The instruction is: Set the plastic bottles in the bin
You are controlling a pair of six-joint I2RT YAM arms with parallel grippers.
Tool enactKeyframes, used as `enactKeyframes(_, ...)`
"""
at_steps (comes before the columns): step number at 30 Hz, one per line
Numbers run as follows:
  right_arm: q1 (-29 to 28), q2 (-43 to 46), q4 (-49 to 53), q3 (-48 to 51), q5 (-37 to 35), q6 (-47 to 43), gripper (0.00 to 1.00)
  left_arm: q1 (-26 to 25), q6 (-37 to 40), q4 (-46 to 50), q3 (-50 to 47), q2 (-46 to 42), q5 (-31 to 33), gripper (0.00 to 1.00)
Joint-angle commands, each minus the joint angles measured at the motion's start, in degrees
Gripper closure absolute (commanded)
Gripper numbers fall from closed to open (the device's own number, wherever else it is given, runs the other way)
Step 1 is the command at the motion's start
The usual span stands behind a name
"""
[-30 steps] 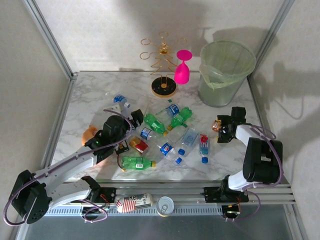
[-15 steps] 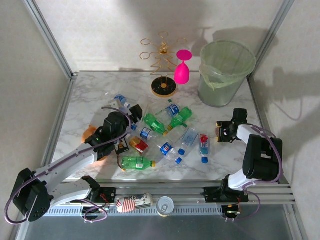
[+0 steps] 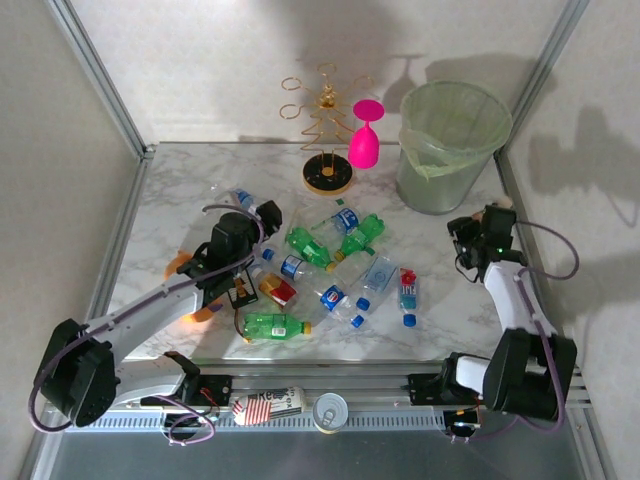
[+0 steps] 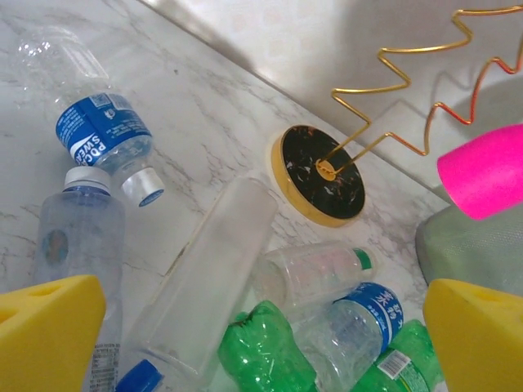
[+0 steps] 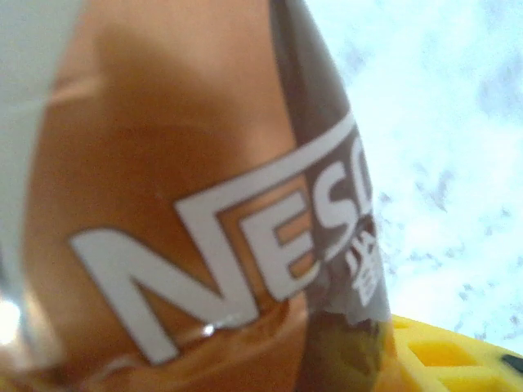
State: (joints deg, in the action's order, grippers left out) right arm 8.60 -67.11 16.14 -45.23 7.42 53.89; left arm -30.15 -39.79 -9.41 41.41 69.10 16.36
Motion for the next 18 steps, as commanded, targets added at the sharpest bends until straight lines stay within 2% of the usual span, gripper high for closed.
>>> enactKeyframes(1,0.10,4.42,3.14,-7.02,-2.04,-9.43,0.56,2.04,-0.73,-3.09,2.70,1.44,-1.51,0.00)
enactKeyframes(7,-0.16,-0.88,9.35,-26.43,-0.31,-17.54,0.56,6.24,-0.69,-3.60,3.86,2.54,-2.41,0.01)
enactKeyframes(13,-2.28,-15.62,14.29,-48.90,0.42,-22.74,0.57,8.56,-1.58,-2.92,1.54,-0.30,-2.63,0.00)
enactKeyframes(18,-5.50,-29.09,19.85,-66.13,-1.79,-25.98,0.57,9.40,-2.78,-1.16,-3.52,-5.38,-1.69,0.00)
